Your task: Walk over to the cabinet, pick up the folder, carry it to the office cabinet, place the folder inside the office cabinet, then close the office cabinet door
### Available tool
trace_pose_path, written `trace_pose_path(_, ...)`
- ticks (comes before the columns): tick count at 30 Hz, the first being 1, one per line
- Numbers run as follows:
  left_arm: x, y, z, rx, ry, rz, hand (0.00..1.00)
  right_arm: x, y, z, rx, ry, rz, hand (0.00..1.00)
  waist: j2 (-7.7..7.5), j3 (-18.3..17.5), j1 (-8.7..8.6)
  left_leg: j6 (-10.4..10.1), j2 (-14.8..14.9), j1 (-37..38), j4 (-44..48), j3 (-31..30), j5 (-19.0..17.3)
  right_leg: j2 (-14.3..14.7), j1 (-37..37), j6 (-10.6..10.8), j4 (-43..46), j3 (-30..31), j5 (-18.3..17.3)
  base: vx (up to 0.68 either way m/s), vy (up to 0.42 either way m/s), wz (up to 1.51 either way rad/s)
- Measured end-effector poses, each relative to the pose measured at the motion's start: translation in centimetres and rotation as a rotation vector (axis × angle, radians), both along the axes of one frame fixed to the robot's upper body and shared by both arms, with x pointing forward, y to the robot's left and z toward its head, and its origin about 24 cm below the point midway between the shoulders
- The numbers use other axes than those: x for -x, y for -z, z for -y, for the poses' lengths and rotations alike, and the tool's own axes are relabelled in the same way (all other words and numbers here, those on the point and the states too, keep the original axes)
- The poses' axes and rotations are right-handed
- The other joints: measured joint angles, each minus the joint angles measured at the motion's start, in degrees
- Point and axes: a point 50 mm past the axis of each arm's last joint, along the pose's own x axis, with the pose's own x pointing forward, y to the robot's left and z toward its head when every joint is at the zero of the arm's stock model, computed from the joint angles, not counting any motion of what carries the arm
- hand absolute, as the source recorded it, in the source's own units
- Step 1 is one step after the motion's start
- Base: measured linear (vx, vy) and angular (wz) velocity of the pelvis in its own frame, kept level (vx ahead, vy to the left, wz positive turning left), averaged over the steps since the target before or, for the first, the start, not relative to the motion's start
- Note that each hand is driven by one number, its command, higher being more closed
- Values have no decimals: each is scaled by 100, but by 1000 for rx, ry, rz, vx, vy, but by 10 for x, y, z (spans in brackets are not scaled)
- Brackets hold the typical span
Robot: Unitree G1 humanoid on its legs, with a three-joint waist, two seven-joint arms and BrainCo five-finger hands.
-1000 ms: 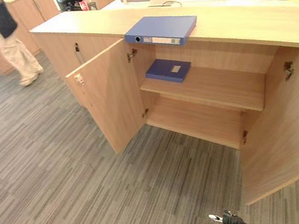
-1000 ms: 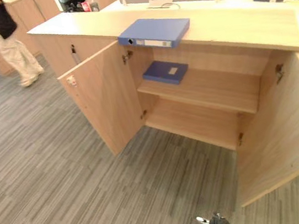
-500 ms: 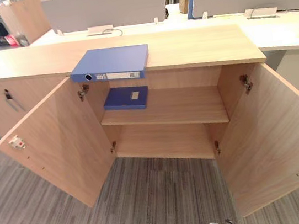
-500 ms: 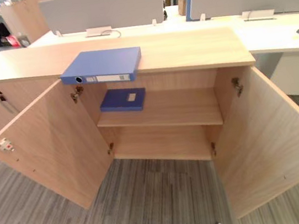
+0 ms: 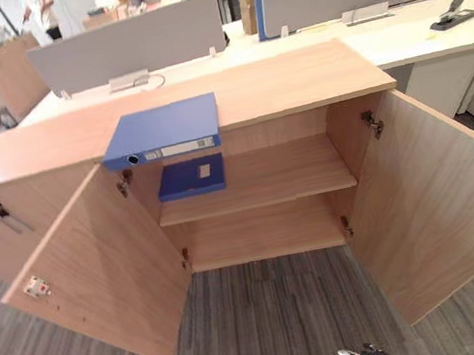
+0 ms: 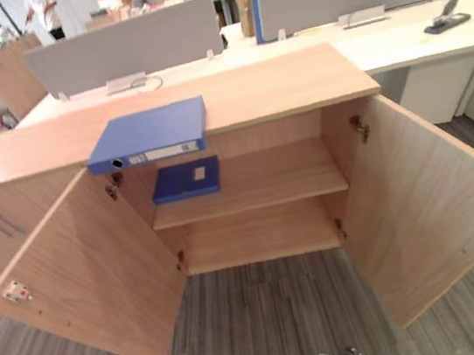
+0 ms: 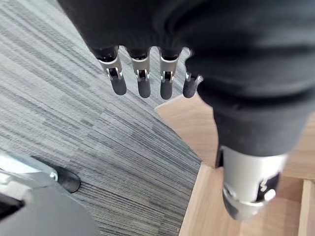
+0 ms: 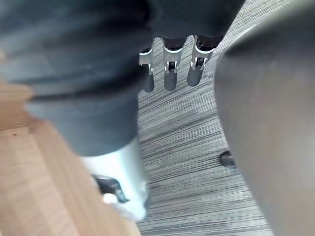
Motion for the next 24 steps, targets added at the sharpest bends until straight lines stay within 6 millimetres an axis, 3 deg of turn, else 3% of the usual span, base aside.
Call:
trace_pose_path(1, -1, 0, 0, -3, 7, 4, 0, -1, -1, 1, 6, -3, 7, 0, -14, -4, -34, 37, -21, 55, -48, -10, 22, -73, -36, -14, 149, -142, -21, -11, 103, 25)
trace_pose_path(2, -4, -1, 1, -7, 17, 18, 0, -1, -1, 0, 8, -8, 9, 0, -13, 0, -116, 133, -12, 122, -139, -90, 66, -49, -61, 19, 203, -344, -280, 4, 58, 13)
trace_pose_path(3, -4, -2, 1, -9, 24, 17, 0, -3, 0, -3, 0, -9, 12, 0, -6, 16, -119, 174, 81, 116, -171, -137, 89, 221, -126, 70, 46, -452, -699, 1, 30, 4)
trace_pose_path(4, -4, -2, 1, -9, 25, 18, 0, -4, 0, -4, -2, -11, 15, 0, -2, 20, -122, 205, 149, 116, -163, -184, 109, 399, -186, 60, -95, -487, -844, 13, -35, -7)
trace_pose_path(5, -7, -2, 1, -9, 28, 22, 0, -9, 0, -8, -13, -15, 21, 0, 26, 76, -139, 286, 307, 85, -95, -359, 163, 882, -269, 17, -450, -513, -1003, -3, -125, -2)
trace_pose_path(6, -12, -2, 0, -11, 37, 32, 0, -13, -1, -10, -20, -14, 30, 0, 28, 180, -155, 262, 477, 46, 23, -434, 152, 1356, -308, 0, -929, -466, -1004, 1, -119, 7)
trace_pose_path(7, -13, -3, -2, -15, 43, 36, 0, -13, 0, -14, -27, -19, 29, 0, -39, 198, -168, 177, 514, -37, 72, -463, 98, 1534, -312, -29, -1290, -376, -980, -49, -210, 42)
trace_pose_path(8, -17, -5, -10, -36, 63, 49, 0, -12, 0, -17, -40, -6, 29, 0, -223, 229, -205, 92, 444, -102, 177, -625, 39, 1573, -237, -462, -1719, -344, -688, -13, -229, 74)
trace_pose_path(9, -19, -5, -10, -35, 79, 48, 0, -11, 1, -16, -41, 11, 26, 0, -312, 226, -252, 18, 471, -66, 179, -776, 23, 1582, -178, -455, -1785, -596, -762, 6, -268, 80)
trace_pose_path(12, -15, -4, -6, -18, 17, 54, 0, -8, 2, -20, -47, -6, 17, 0, -246, 193, -207, -229, 769, -94, 207, -792, 20, 1828, 80, -515, -2178, -875, -741, 102, -234, 51)
trace_pose_path(15, -10, -4, -8, -9, -26, 56, 0, -3, 4, -24, -53, -12, 2, 0, -288, 184, -129, -511, 961, -334, 1039, -999, -483, 2125, 678, -706, -2846, -1250, -597, 193, -232, 52)
trace_pose_path(18, -11, -5, -11, -14, -32, 64, 0, -2, 4, -24, -56, 7, 5, 0, -309, 201, -95, -935, 1125, -1041, 2541, -619, -1001, 2306, 961, -712, -3005, -1449, -570, 218, -104, 29)
trace_pose_path(21, -13, -7, -13, -25, -25, 80, 0, -1, 5, -24, -56, 7, -5, 0, -358, 253, 42, -868, 1355, -1478, 3862, 141, -1184, 2347, 1308, -712, -3020, -1353, -571, 220, -14, 7)
trace_pose_path(23, -18, -8, -13, -35, 20, 86, 0, -6, 4, -26, -61, -1, -3, 0, -346, 273, 90, -640, 1353, -1789, 3774, 360, -1512, 2305, 1412, -709, -3017, -1022, -573, 260, 85, -22)
trace_pose_path(24, -19, -9, -13, -42, 46, 85, 0, -11, 3, -28, -63, -7, 7, 0, -345, 324, 127, -589, 1287, -1854, 3262, 322, -1406, 2233, 1405, -665, -2967, -933, -599, 177, 93, -31)
